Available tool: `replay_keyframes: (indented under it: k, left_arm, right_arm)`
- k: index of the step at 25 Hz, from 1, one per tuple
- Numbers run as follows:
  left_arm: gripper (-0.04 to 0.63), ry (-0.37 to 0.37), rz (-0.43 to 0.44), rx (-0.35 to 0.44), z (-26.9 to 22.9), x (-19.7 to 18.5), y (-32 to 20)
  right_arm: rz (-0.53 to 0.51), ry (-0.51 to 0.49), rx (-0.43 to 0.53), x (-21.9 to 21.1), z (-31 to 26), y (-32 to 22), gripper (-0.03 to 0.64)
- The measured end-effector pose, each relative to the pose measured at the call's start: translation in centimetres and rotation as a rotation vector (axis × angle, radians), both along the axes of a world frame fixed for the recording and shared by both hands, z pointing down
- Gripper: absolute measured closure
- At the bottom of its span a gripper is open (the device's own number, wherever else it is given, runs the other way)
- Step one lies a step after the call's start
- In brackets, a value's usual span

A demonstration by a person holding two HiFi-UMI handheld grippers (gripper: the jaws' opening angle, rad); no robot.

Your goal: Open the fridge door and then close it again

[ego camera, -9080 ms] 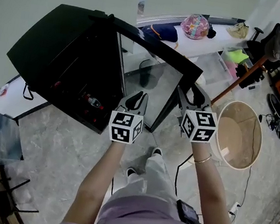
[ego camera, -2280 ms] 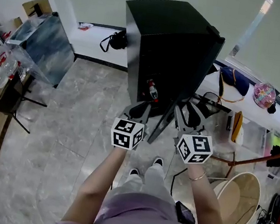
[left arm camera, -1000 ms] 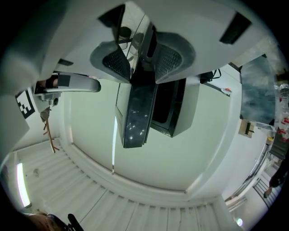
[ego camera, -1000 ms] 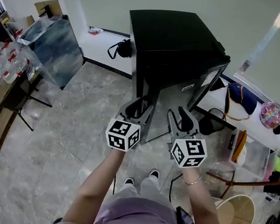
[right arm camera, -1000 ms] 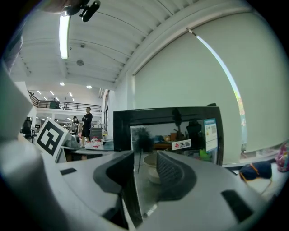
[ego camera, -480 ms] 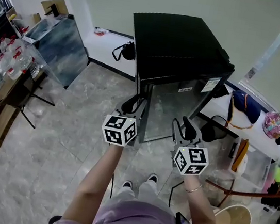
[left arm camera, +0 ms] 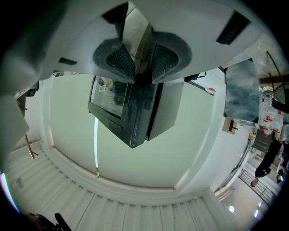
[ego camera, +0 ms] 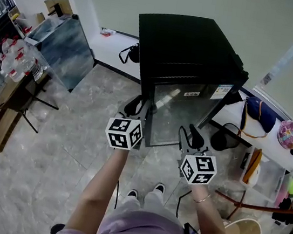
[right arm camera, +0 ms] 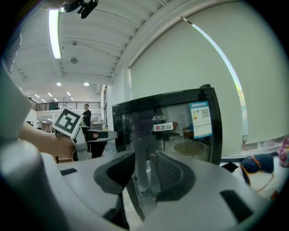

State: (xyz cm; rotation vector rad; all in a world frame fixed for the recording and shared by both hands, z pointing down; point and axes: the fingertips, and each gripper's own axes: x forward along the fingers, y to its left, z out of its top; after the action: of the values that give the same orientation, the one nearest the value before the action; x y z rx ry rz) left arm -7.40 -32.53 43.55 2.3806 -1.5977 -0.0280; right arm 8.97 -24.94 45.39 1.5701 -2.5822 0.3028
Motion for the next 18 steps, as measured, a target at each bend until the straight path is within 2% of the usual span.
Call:
replay_keyframes:
  k: [6,9,18]
  left_arm:
    - [0.488,0.006,-0.047,0.008,-0.1,-0.1,-0.9]
    - [0.486,0.0,-0.052,0.027,-0.1,-0.1,-1.0]
    - [0.499,-0.025,-0.056,0.019,0.1,-0.3,-0.4]
  right_arm:
    - [-0.005,0.01,-0.021,0.4,0.9,-0.6,0.483]
    - [-0.005,0.014,-0.03,0.7,1.1,-0.9,0.485]
    - [-0.013,0.024,-0.043,0.1,0.6,-0.3,0.488]
